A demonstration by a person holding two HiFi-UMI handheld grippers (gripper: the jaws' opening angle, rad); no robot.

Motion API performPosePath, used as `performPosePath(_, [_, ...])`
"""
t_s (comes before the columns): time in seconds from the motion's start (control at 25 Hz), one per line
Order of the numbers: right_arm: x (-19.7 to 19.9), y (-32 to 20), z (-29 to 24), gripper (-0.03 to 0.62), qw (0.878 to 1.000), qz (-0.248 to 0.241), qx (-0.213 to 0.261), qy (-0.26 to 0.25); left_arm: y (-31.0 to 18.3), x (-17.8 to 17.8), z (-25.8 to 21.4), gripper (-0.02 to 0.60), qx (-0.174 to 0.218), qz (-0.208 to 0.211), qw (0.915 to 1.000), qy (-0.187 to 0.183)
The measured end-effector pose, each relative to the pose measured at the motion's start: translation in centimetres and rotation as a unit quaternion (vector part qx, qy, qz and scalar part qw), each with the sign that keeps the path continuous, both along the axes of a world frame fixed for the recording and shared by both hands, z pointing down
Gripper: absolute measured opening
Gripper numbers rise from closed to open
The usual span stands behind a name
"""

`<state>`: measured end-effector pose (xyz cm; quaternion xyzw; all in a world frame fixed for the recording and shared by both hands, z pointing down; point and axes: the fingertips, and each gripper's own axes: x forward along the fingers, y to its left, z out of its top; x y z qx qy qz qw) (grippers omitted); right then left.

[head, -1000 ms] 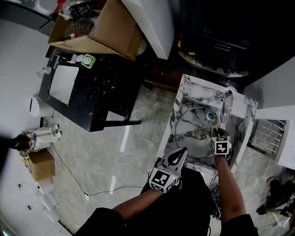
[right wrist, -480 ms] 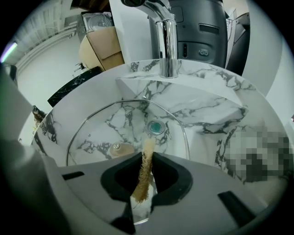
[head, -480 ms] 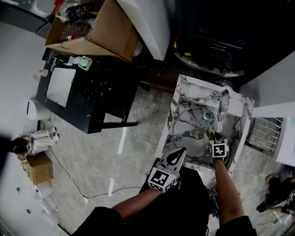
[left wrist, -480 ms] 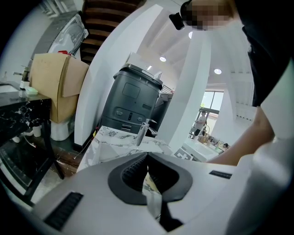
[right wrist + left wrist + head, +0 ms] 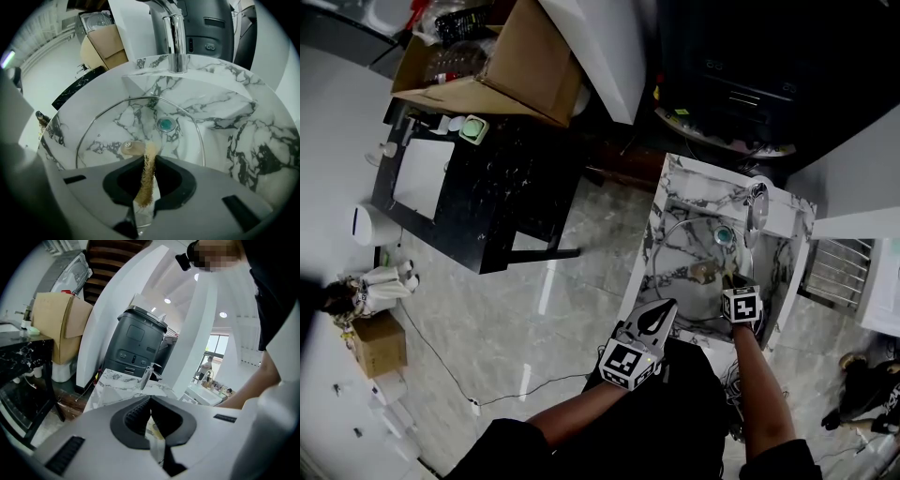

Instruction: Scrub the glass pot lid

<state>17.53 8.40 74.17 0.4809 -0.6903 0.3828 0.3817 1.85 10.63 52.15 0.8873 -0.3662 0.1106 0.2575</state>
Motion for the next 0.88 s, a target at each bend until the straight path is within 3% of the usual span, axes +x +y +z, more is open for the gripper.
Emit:
performPosePath(0.52, [-3.8,0.4,-0.2,0.055,0.997,-0.080,-0.017,-0.002,-1.5,-1.2,-0.2,0.016,0.003,-0.001,1.0000,0.003])
performPosePath(0.88, [-6.1,1.3,0.2,0.057,0.995,-0.087,-0.045,-0.025,-1.6,-2.2,0.1,0.017,0.001,0.007,0.9999,0.009])
